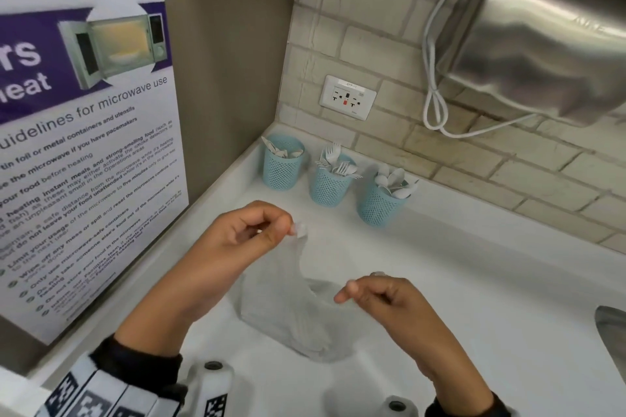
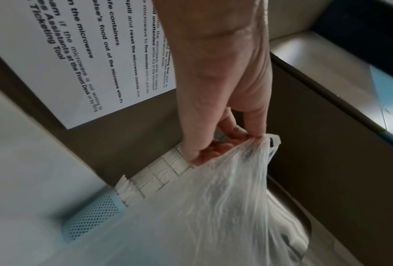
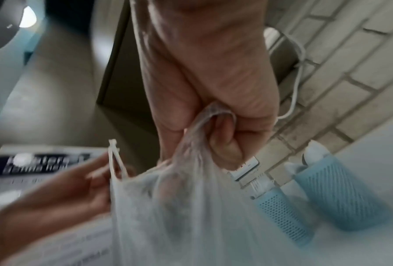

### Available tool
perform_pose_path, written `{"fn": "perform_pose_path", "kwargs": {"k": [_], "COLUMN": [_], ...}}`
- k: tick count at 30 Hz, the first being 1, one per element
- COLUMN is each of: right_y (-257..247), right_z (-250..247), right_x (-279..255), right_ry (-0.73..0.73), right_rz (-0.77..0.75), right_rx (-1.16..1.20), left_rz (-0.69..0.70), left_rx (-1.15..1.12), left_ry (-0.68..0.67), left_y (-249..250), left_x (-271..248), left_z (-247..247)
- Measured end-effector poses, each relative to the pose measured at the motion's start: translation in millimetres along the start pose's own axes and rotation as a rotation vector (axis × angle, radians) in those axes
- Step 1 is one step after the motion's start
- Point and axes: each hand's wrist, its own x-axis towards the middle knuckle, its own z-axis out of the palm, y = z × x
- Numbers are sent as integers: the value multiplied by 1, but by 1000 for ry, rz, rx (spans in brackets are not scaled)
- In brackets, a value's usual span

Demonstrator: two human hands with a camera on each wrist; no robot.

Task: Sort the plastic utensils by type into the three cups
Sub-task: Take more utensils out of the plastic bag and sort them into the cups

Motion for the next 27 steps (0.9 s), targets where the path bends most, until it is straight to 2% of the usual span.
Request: {"fn": "perform_pose_path", "kwargs": {"k": [3,5,8,11,13,15,17,19,21,23,25,27], "right_y": [13,19,21,28,35,38,36,34,38,44,50,52], "right_z": [5,6,4,-1,-4,-4,-4,-5,-7,-8,-5,-2], "right_x": [7,8,7,4,1,1,0,3,10,17,24,27], "right_ry": [-72,-154,-169,-298,-347,-295,-201,-112,-64,-8,-5,-12], "right_rz": [48,106,151,155,151,108,93,151,236,314,320,272], "right_rx": [-442,-634,-661,-581,-548,-572,-389,43,583,954,1108,1158], "left_rz": [-18,-50,-113,-173,-203,-226,-244,-306,-404,-503,-559,-592], "left_rx": [-48,-69,-189,-359,-253,-7,238,464,677,832,987,1069], "left_ry": [-107,-171,-163,-100,-33,-21,-13,25,30,3,-63,-107], "left_y": [4,5,7,10,12,11,2,-12,-24,-38,-48,-59], "left_x": [-2,-4,-5,-4,-4,-4,-4,-4,-5,-2,0,2], "left_z": [-1,1,5,0,-2,-2,-3,-8,-9,-11,-11,-13]}}
